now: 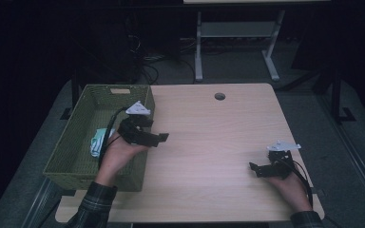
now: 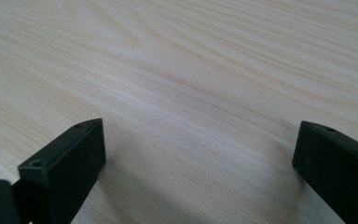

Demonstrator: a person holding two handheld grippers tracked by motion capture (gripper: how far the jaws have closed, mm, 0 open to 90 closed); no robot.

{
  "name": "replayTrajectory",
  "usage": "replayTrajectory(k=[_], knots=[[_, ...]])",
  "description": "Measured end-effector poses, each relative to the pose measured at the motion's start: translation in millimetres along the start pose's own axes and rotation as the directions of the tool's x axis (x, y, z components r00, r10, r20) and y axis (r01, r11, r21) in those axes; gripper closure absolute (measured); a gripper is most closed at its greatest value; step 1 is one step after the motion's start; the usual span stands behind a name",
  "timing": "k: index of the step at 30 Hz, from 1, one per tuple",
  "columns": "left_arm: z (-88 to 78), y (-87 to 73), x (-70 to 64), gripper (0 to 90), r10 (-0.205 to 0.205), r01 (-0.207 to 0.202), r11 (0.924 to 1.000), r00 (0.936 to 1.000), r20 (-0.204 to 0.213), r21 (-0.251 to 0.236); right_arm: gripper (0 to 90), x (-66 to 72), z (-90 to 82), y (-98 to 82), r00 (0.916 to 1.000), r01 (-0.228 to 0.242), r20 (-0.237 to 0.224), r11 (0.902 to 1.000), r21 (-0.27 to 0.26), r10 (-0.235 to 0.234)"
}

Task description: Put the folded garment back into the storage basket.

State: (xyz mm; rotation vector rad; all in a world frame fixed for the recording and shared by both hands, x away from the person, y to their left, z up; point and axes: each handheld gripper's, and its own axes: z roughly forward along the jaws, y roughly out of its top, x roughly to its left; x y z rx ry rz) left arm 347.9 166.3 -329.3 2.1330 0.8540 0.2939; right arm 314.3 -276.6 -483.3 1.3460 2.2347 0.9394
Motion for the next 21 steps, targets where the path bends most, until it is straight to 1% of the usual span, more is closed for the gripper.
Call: replayTrajectory(k=[1,2,3,4,10,11,13,14,16,17,19,20,21], knots=[[3.8,1.6,-3.9,19.0,0.003,-0.003,1.0000,1.0000,0.006,-0.004,2.2,0.0,0.0,0.0,1.0000,0.000,0.000,1.0000,0.000,0.000],[10.6,3.3,-10.4,19.0,0.012,-0.012,0.9999,0.9998,0.014,-0.003,2.2,0.0,0.0,0.0,1.0000,0.001,0.000,1.0000,0.000,-0.001],[10.6,3.3,-10.4,19.0,0.012,-0.012,0.9999,0.9998,0.014,-0.003,2.2,0.0,0.0,0.0,1.0000,0.001,0.000,1.0000,0.000,-0.001],[19.2,4.3,-17.7,19.0,0.024,-0.024,0.9997,0.9993,0.030,0.008,2.2,0.0,0.0,0.0,1.0000,0.001,-0.001,1.0000,0.000,-0.001],[47.0,-1.3,-36.9,19.0,0.057,-0.059,0.9973,0.9968,0.056,0.043,2.2,0.1,0.0,0.0,1.0000,0.004,-0.004,1.0000,0.000,-0.004],[47.0,-1.3,-36.9,19.0,0.057,-0.059,0.9973,0.9968,0.056,0.043,2.2,0.1,0.0,0.0,1.0000,0.004,-0.004,1.0000,0.000,-0.004],[59.5,-6.3,-44.7,19.0,0.063,-0.068,0.9960,0.9955,0.070,0.059,2.2,0.1,0.0,0.0,1.0000,0.004,-0.005,1.0000,0.000,-0.004],[59.5,-6.3,-44.7,19.0,0.063,-0.068,0.9960,0.9955,0.070,0.059,2.2,0.1,0.0,0.0,1.0000,0.004,-0.005,1.0000,0.000,-0.004],[68.6,-11.2,-50.5,19.0,0.073,-0.078,0.9949,0.9947,0.071,0.064,2.2,0.2,-0.1,0.0,1.0000,0.005,-0.005,1.0000,0.001,-0.005],[68.6,-11.2,-50.5,19.0,0.073,-0.078,0.9949,0.9947,0.071,0.064,2.2,0.2,-0.1,0.0,1.0000,0.005,-0.005,1.0000,0.001,-0.005],[75.6,-16.1,-54.6,19.0,0.081,-0.086,0.9940,0.9940,0.074,0.067,2.2,0.1,0.0,-0.1,1.0000,0.005,-0.005,1.0000,0.001,-0.005],[81.5,-21.5,-57.7,19.0,0.090,-0.095,0.9932,0.9935,0.069,0.067,2.2,0.1,0.0,-0.1,1.0000,0.006,-0.005,1.0000,0.001,-0.006],[81.5,-21.5,-57.7,18.9,0.090,-0.095,0.9932,0.9935,0.069,0.067,2.2,0.1,0.0,-0.1,1.0000,0.006,-0.005,1.0000,0.001,-0.006]])
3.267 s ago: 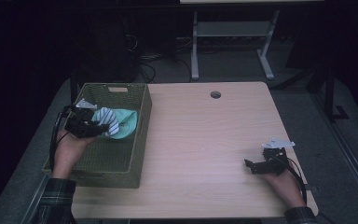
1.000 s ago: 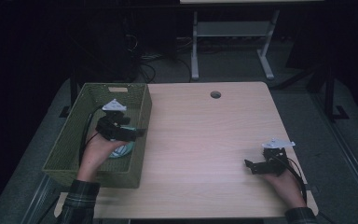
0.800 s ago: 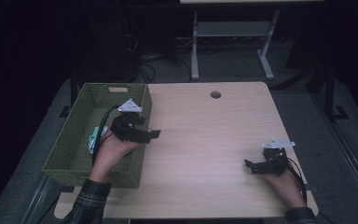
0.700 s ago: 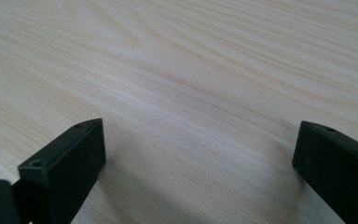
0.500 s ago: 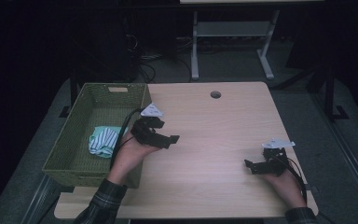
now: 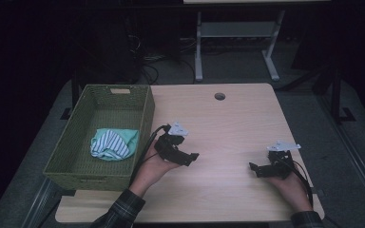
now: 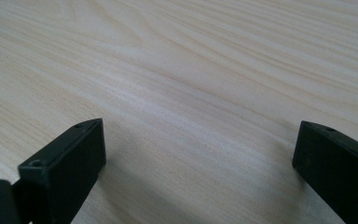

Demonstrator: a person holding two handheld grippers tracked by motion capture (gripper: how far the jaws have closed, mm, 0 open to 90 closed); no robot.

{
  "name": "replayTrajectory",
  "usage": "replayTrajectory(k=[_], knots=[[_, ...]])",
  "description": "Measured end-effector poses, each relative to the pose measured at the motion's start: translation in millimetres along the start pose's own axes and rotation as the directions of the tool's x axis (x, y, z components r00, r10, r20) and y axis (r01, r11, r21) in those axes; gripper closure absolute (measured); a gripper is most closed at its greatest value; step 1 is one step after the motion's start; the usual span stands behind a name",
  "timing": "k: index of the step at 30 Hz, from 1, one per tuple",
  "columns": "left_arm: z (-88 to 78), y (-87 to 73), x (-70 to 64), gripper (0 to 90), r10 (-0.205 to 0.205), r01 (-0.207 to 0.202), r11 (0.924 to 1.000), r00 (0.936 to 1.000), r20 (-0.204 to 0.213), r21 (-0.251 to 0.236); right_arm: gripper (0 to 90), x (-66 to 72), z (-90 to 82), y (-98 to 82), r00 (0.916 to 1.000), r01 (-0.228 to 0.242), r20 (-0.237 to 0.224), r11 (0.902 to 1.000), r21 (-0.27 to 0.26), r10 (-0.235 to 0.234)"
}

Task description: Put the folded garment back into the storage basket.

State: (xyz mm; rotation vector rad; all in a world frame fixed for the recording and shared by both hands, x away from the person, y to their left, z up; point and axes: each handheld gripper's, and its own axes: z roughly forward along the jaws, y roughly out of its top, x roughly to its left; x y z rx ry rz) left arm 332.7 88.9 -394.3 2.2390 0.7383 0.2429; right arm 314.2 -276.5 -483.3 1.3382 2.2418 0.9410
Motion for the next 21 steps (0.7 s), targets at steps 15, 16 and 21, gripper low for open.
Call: replayTrajectory(k=[15,16,21], knots=[[40.0,-39.2,-1.3,15.9,0.024,-0.023,0.9979,0.9993,-0.027,0.061,2.2,0.2,0.0,0.0,1.0000,-0.001,-0.001,1.0000,0.000,0.001],[40.0,-39.2,-1.3,15.8,0.024,-0.023,0.9979,0.9993,-0.027,0.061,2.2,0.2,0.0,0.0,1.0000,0.000,-0.001,1.0000,0.000,0.000],[49.5,-46.9,-1.9,15.9,0.032,-0.028,0.9949,0.9989,-0.035,0.097,2.2,0.2,0.0,0.0,1.0000,0.001,-0.002,1.0000,0.000,-0.001]])
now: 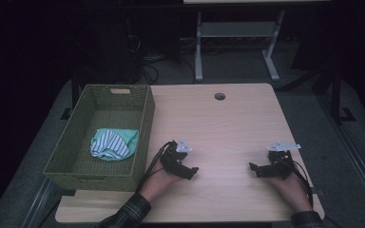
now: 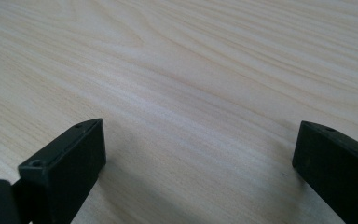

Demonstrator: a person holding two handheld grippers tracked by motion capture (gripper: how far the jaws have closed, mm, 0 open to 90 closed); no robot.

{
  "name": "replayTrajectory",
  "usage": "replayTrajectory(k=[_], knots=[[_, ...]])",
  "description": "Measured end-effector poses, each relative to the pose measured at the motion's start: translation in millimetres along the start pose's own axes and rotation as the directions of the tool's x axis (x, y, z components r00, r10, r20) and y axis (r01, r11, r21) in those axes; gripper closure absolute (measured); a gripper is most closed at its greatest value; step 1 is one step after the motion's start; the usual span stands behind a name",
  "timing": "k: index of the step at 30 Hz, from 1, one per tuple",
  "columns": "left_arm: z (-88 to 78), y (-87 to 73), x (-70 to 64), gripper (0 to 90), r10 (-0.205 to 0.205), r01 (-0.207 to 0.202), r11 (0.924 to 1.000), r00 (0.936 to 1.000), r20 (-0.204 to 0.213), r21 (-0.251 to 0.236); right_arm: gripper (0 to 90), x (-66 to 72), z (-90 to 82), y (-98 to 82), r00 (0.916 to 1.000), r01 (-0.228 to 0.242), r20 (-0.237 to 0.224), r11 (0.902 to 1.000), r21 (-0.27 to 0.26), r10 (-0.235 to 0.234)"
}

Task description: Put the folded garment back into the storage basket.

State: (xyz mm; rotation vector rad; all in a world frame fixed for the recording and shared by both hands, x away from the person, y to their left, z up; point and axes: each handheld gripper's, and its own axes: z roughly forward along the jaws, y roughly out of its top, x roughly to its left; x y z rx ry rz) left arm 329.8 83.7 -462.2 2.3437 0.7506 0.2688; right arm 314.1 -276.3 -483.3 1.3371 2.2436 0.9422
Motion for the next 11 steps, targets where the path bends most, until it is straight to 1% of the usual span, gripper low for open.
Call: replayTrajectory(k=[2,3,4,7,9,11], knots=[[1.7,-1.6,-0.3,15.9,0.000,0.000,1.0000,0.9999,-0.011,0.007,2.2,0.0,0.0,0.0,1.0000,0.000,0.000,1.0000,0.000,0.000],[3.0,-2.5,0.1,15.8,0.005,-0.005,0.9998,0.9999,-0.016,0.019,2.2,0.1,0.0,0.0,1.0000,-0.001,0.000,1.0000,0.000,0.001],[4.3,-4.2,1.0,15.1,-0.009,0.009,0.9999,0.9999,-0.013,0.011,2.2,0.1,0.0,0.0,1.0000,-0.001,0.000,1.0000,0.000,0.001],[3.8,-4.4,1.3,15.0,-0.008,0.008,0.9999,0.9998,-0.016,0.015,2.2,0.0,0.1,0.0,1.0000,0.000,0.000,1.0000,0.000,0.000],[3.8,-5.3,1.5,14.2,-0.010,0.010,0.9999,0.9998,-0.015,0.010,2.2,0.1,0.0,0.0,1.0000,-0.001,0.000,1.0000,0.000,0.001],[4.0,-6.3,2.4,13.8,-0.003,0.003,1.0000,0.9999,-0.011,0.004,2.2,0.0,0.0,0.0,1.0000,0.000,0.000,1.0000,0.001,0.000]])
